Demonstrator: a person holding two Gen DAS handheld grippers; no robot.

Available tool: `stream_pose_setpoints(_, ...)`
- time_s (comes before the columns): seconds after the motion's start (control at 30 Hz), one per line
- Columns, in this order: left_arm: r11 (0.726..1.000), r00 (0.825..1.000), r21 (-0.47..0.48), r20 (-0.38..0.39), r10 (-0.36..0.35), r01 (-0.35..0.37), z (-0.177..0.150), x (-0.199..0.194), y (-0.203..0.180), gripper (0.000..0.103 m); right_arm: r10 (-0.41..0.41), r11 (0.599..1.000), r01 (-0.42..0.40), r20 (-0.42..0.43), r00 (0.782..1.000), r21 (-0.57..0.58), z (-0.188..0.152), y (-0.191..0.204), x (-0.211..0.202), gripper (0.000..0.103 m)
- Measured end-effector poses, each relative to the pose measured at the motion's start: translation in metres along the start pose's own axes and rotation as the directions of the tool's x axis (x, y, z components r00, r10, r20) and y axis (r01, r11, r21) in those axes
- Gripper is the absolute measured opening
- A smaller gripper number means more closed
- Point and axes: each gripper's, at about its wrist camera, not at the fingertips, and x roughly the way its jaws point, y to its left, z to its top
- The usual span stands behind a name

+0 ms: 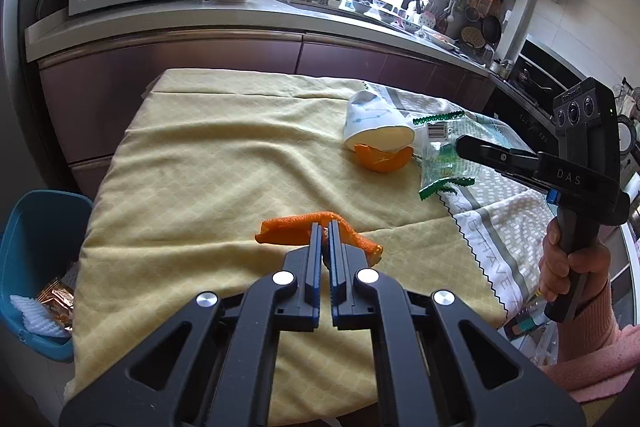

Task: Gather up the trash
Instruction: 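Carry the orange peel and plastic wrapper over the teal bin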

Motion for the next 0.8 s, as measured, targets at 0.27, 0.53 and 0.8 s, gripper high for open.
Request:
stream_pose_setpoints(0.27, 0.995, 0.995, -0.071, 0.064, 0.077, -0.073, -0.005, -0.043, 0.039, 0.004, 0.104, 0.993, -0.108, -0.077, 0.992, -0.049, 0.003, 0.036, 0.042, 0.003)
stream_pose_setpoints(0.53, 0.975, 0.978, -0.161, 0.117, 0.173, -0.153, -0.004, -0.085, 0.09, 0.004, 0.196, 0.968, -0.216, -0.154, 0.969, -0.127, 0.014, 0.085, 0.086, 0.003)
stream_pose_setpoints(0.8, 0.942, 0.948, -0.225, 0.143, 0.283, -0.247, -0.006, -0.116, 0.136, 0.004, 0.25, 0.933, -0.301, -0.243, 0.937, -0.197, 0.017, 0.137, 0.134, 0.003)
